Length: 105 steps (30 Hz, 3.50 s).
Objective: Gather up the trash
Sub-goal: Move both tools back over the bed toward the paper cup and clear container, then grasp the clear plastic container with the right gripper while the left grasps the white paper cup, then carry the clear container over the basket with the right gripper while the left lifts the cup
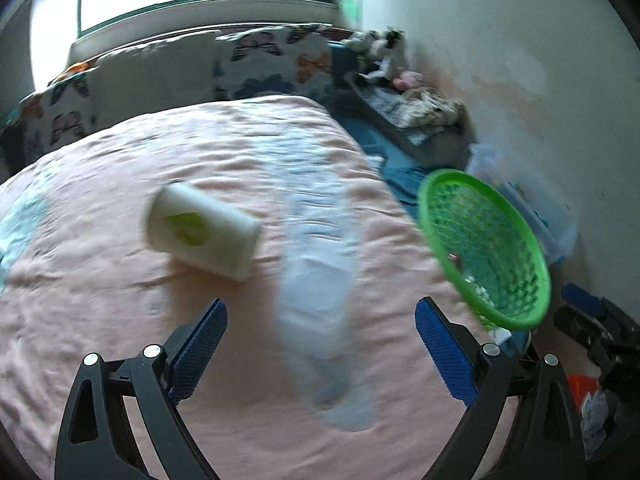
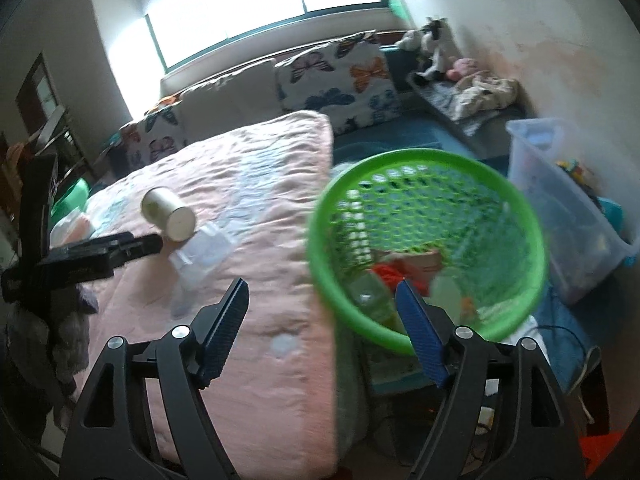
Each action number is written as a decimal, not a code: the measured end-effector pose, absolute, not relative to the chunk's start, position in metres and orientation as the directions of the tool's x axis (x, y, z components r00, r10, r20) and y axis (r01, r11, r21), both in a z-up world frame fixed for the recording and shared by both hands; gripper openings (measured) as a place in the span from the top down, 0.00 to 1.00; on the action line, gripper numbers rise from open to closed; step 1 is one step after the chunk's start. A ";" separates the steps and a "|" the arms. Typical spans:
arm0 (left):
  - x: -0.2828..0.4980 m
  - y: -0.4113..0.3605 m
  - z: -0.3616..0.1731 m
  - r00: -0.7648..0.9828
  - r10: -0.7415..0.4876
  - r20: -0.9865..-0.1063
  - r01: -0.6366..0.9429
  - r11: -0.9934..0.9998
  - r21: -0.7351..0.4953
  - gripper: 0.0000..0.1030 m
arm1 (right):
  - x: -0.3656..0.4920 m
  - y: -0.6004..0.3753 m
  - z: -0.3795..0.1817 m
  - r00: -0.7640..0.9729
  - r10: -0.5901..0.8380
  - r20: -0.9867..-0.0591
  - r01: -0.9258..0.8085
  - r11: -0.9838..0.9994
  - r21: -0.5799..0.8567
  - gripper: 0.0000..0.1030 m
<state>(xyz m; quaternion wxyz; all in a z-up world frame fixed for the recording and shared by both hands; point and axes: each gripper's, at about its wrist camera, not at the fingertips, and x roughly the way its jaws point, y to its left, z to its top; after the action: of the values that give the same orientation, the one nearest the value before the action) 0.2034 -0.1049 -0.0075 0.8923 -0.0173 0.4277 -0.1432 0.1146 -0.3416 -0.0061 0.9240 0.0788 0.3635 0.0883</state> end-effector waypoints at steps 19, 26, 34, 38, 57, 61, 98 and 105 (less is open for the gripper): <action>0.213 0.002 0.002 0.645 -0.164 -0.747 0.021 0.980 -0.197 0.11 | 0.182 -0.221 -0.036 0.571 0.403 -0.715 -0.265 0.915 0.305 0.26; 0.210 0.028 -0.004 0.649 -0.180 -0.739 0.006 0.973 -0.232 0.11 | 0.211 -0.199 -0.040 0.511 0.395 -0.764 -0.183 0.918 0.352 0.26; 0.209 0.046 -0.011 0.650 -0.208 -0.731 0.016 0.965 -0.260 0.11 | 0.244 -0.184 -0.050 0.456 0.297 -0.839 -0.013 0.945 0.327 0.28; 0.210 0.053 -0.014 0.649 -0.223 -0.728 0.015 0.960 -0.281 0.11 | 0.256 -0.182 -0.058 0.428 0.267 -0.864 0.054 0.946 0.320 0.30; 0.216 0.037 -0.016 0.622 -0.266 -0.737 0.012 0.944 -0.331 0.11 | 0.242 -0.195 -0.050 0.452 0.251 -0.856 0.032 0.954 0.297 0.43; 0.219 0.024 -0.019 0.610 -0.273 -0.744 0.004 0.940 -0.342 0.11 | 0.228 -0.207 -0.042 0.479 0.292 -0.828 -0.009 0.945 0.328 0.43; 0.308 -0.025 -0.053 0.560 -0.188 -0.807 -0.280 0.874 -0.398 0.27 | 0.178 -0.388 -0.011 0.690 0.145 -0.709 0.050 0.968 0.247 0.43; 0.295 -0.028 -0.036 0.600 -0.225 -0.768 -0.208 0.883 -0.421 0.39 | 0.179 -0.420 -0.020 0.687 0.088 -0.721 0.117 0.966 0.230 0.43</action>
<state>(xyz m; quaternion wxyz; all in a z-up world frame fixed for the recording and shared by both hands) 0.2949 -0.0283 -0.0360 0.8611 -0.2416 0.4473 -0.0049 0.1793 -0.4201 -0.0203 0.9092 0.1301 0.3954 -0.0080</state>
